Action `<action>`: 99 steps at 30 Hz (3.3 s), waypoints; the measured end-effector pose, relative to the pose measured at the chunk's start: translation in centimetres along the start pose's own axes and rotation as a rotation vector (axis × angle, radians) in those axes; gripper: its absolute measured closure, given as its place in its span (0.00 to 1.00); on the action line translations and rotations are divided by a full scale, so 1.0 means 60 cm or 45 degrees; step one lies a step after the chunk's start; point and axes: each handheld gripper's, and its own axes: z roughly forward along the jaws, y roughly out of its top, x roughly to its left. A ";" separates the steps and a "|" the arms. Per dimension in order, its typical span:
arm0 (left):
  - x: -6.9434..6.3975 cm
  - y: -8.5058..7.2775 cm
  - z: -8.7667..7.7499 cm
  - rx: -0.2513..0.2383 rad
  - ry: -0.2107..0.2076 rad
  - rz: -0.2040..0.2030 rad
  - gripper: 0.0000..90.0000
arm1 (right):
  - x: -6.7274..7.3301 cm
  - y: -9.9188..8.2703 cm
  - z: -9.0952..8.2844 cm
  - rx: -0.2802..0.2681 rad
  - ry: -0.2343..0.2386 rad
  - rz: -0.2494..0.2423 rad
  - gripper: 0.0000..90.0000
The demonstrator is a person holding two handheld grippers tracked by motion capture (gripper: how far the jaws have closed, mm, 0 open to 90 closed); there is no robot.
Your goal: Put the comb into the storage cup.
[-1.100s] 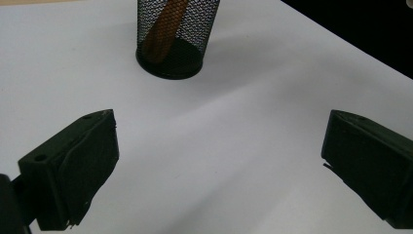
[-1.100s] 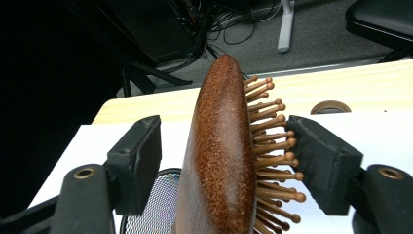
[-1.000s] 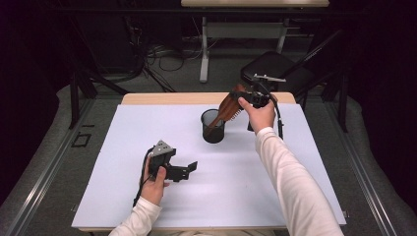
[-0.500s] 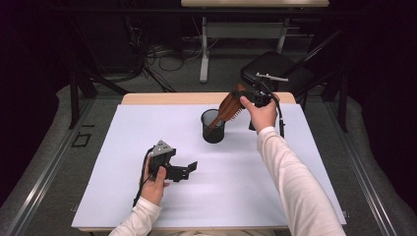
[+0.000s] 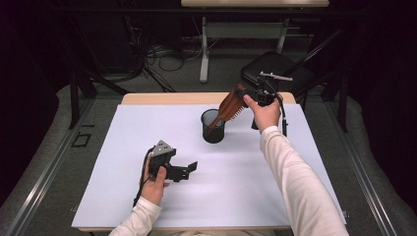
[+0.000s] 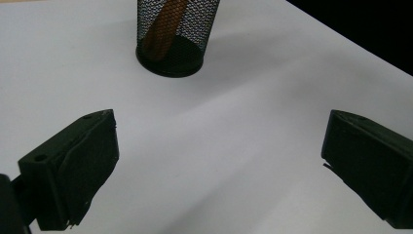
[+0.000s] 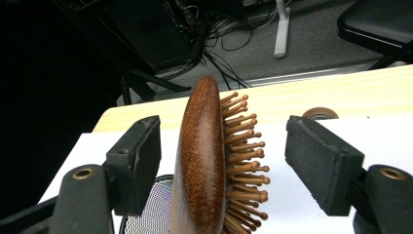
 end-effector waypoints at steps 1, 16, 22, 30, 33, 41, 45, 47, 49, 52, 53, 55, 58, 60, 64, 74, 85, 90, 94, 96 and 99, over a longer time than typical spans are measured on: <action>0.000 0.000 0.000 0.000 -0.001 0.000 0.00 | 0.000 0.001 -0.001 -0.004 0.001 0.001 0.33; 0.000 0.000 -0.001 0.000 0.002 0.001 0.00 | 0.000 0.019 -0.020 -0.016 -0.002 -0.007 0.33; 0.001 0.000 -0.001 0.001 0.003 0.003 0.00 | -0.002 0.027 -0.027 -0.024 -0.013 -0.029 0.33; 0.001 0.000 -0.001 0.000 0.001 0.002 0.00 | -0.008 0.037 -0.039 -0.012 -0.020 -0.071 0.33; 0.001 0.000 -0.001 -0.001 0.001 0.000 0.00 | -0.010 0.041 -0.044 -0.017 -0.016 -0.084 0.33; 0.002 0.000 -0.001 0.000 0.002 0.001 0.00 | -0.016 0.047 -0.056 -0.021 0.008 -0.151 0.36; 0.002 0.000 -0.001 0.000 0.002 0.002 0.00 | -0.018 0.048 -0.058 -0.003 0.029 -0.174 0.38; 0.002 0.000 -0.001 0.000 0.002 0.002 0.00 | -0.018 0.048 -0.059 -0.001 0.038 -0.189 0.38; 0.002 0.000 -0.001 0.001 0.004 0.002 0.00 | -0.017 0.047 -0.060 0.005 0.036 -0.204 0.39; 0.001 0.000 -0.001 0.004 0.005 0.003 0.00 | -0.016 0.047 -0.062 0.024 0.046 -0.212 0.39; 0.001 0.000 -0.001 0.003 0.005 0.004 0.00 | -0.016 0.047 -0.062 0.032 0.046 -0.225 0.39; 0.001 0.000 -0.001 0.004 0.005 0.003 0.00 | -0.015 0.046 -0.062 0.041 0.037 -0.251 0.38; 0.002 0.000 -0.001 0.000 0.006 0.002 0.00 | -0.014 0.044 -0.063 0.049 0.038 -0.286 0.36; 0.002 0.000 -0.001 0.001 0.005 0.002 0.00 | -0.014 0.044 -0.064 0.048 0.042 -0.300 0.35; 0.003 0.001 -0.002 0.000 0.003 0.005 0.00 | -0.012 0.043 -0.065 0.050 0.046 -0.356 0.32; 0.003 0.000 -0.002 -0.004 0.010 -0.003 0.00 | -0.002 0.038 -0.070 0.034 0.045 -0.489 0.27; 0.004 0.001 -0.004 -0.004 0.010 -0.003 0.00 | -0.005 0.038 -0.077 0.045 0.048 -0.561 0.25; 0.004 0.001 -0.004 -0.003 0.014 -0.001 0.00 | -0.006 0.035 -0.078 0.070 0.040 -0.625 0.24; 0.005 0.001 -0.005 -0.006 0.015 -0.004 0.00 | -0.005 0.035 -0.079 0.071 0.046 -0.642 0.22; 0.005 0.001 -0.005 -0.010 0.015 -0.006 0.00 | -0.004 0.034 -0.079 0.068 0.045 -0.653 0.21; 0.005 0.001 -0.005 -0.011 0.015 -0.007 0.00 | -0.003 0.033 -0.079 0.075 0.046 -0.659 0.21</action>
